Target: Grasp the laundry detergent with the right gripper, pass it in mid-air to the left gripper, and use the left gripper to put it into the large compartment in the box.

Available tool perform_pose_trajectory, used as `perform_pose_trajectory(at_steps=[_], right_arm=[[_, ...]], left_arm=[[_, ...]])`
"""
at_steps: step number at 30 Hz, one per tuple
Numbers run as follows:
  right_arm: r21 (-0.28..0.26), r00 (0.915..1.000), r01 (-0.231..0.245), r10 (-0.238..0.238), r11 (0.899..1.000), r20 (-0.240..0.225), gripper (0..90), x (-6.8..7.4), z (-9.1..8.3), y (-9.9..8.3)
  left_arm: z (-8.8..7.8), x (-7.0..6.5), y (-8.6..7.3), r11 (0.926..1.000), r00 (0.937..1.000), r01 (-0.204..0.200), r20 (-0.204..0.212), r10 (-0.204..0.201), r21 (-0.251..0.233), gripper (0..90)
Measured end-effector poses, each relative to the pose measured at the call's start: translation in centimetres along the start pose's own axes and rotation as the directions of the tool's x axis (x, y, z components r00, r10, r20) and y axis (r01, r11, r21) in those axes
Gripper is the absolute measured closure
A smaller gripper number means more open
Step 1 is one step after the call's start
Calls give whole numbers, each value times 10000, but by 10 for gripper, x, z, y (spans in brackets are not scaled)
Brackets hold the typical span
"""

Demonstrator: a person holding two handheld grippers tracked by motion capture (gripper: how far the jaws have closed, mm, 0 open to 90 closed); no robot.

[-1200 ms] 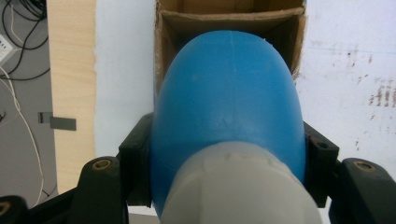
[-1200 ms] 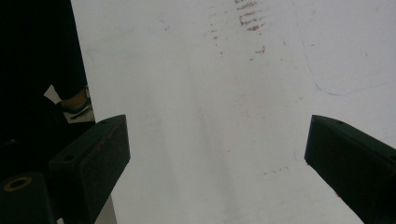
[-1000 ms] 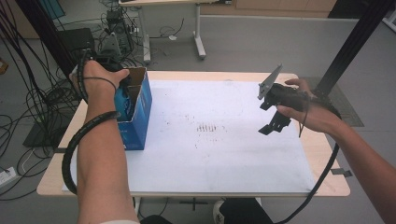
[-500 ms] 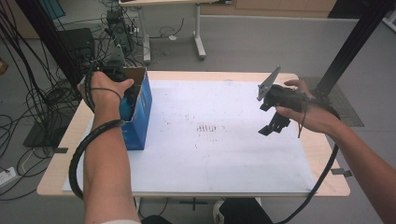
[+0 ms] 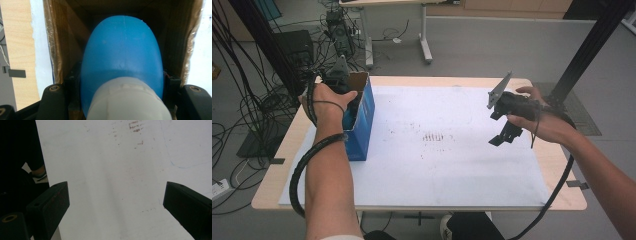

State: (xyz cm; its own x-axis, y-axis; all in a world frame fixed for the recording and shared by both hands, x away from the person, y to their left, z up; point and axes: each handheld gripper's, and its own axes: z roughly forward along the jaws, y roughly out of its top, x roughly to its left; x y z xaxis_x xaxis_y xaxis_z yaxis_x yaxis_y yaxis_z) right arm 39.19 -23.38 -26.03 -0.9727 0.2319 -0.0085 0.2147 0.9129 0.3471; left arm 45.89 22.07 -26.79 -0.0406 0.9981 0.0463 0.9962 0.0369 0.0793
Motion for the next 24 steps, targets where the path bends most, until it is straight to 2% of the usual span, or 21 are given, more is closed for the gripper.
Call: perform_pose_trajectory(at_steps=[5,24], right_arm=[[7,10000,-24,24,10000,-20,68,-1,0,-1],[15,10000,-90,90,10000,-7,69,-1,-1,-4]], left_arm=[[8,0,-2,10000,10000,-65,-23,65,40,375],[9,1,-4,9999,10000,-39,5,39,-133,373]])
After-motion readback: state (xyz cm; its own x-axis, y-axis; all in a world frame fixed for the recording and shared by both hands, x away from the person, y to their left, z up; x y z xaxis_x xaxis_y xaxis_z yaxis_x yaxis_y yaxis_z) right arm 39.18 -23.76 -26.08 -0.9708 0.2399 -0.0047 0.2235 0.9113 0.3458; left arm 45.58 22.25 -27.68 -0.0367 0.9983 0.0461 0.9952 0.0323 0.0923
